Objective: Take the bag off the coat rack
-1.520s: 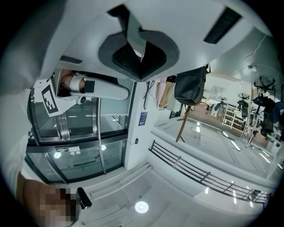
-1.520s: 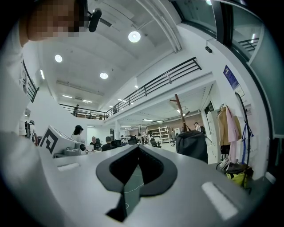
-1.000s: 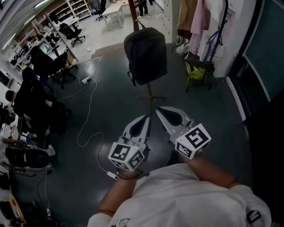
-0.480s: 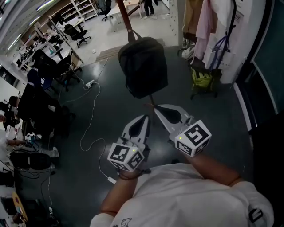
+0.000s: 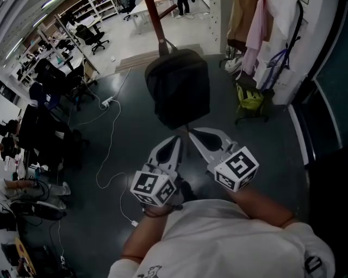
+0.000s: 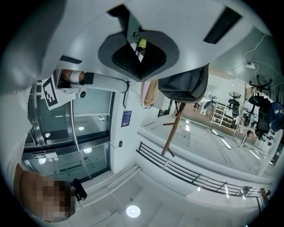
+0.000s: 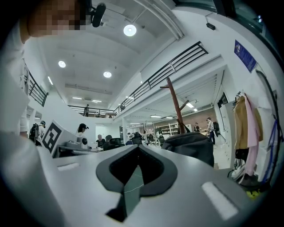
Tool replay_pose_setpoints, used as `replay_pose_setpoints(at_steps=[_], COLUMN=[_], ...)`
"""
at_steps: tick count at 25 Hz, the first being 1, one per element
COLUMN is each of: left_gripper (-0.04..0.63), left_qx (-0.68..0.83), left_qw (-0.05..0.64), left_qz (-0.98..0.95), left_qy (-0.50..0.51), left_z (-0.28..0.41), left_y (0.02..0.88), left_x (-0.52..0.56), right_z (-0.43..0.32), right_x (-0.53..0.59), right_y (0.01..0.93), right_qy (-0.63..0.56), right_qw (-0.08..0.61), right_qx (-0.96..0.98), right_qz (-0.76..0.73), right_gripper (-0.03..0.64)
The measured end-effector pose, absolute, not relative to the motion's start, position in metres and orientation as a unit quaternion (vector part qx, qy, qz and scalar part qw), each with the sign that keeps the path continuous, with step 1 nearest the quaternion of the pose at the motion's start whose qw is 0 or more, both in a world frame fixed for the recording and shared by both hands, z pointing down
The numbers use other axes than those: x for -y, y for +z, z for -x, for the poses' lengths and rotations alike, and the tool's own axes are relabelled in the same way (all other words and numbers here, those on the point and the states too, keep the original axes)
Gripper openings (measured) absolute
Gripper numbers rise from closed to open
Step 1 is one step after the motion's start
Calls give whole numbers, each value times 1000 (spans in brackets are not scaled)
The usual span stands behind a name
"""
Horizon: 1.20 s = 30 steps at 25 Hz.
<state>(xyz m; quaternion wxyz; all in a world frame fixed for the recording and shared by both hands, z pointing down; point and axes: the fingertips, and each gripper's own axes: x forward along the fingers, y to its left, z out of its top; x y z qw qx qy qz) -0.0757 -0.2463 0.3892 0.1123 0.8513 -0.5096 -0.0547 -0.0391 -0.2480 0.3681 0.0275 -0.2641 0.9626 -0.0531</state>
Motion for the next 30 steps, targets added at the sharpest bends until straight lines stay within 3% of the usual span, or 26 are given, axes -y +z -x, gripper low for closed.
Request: replay_pose_setpoints(at_steps=[18,30], left_gripper=[2,2], left_qx=[431,430], left_qw=[100,97], left_qz=[-894,-895], left_qy=[-70,-63], left_z=[172,178], left_y=[354,346], left_x=[405,486], right_z=[137,129], right_x=[403,519], right_y=[337,312], right_qy=[-20,22], right_qw=[44,28], right_qx=[-943,-945], right_qz=[330,325], right_gripper=[5,20])
